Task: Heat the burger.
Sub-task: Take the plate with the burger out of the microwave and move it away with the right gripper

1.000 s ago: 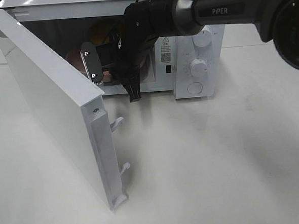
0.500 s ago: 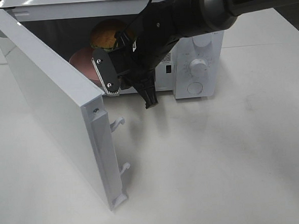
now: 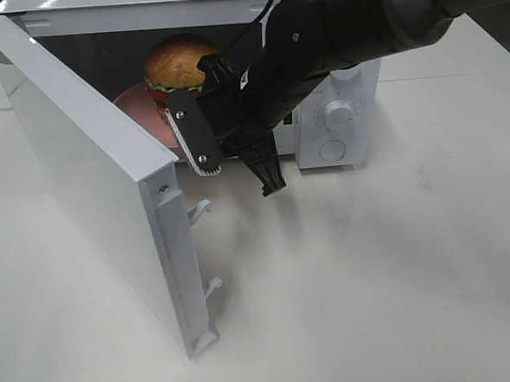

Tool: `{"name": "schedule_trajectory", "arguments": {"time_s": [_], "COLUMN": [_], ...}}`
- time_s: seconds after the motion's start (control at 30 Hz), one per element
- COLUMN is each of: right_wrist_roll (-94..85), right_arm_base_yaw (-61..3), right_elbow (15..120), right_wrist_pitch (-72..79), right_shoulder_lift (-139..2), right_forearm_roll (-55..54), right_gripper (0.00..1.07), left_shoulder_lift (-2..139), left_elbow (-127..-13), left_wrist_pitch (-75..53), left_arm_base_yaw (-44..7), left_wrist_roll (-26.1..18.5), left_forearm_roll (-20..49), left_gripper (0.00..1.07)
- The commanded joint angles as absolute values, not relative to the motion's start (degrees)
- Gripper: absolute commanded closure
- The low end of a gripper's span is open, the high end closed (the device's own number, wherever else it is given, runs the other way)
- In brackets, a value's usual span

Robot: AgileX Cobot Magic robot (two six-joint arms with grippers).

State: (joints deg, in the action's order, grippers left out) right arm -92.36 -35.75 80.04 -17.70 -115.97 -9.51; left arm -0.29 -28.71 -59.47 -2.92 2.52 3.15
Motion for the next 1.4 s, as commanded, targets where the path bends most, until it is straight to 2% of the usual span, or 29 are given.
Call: {"name": "schedule_trajectory", "arguments": {"time_s": [0.03,0.53,1.03,1.4], "right_wrist_roll": [-98.3,-100.4,-102.3,-102.3], "right_arm_base_yaw": [-35.6,-34.4,-33.9,-34.0], "right_elbow": [79.2,76.6,63.9,50.6], "right_wrist_pitch": [-14.3,-18.7,-18.3,-16.6], "right_shoulder_lift": [-113.2,-109.5,-99.6,-87.5], "right_forearm_roll": [-12.7,-13.5,-13.8,-13.5], "right_gripper": [1.07,1.07,1.07,1.07], "left_shoulder_lift": [-1.5,-1.5,-1.5,-1.5], "left_elbow": [-28.6,-28.6,-28.6,-28.6], "left_wrist_pitch": [-59.1,-59.1,-59.1,-59.1], "left_arm_base_yaw": [-3.2,-3.2,-3.2,-3.2], "left_wrist_roll": [2.6,2.6,2.6,2.6], "left_forearm_roll": [3.2,3.2,3.2,3.2], "left_gripper": [0.06,0.06,0.06,0.06]}}
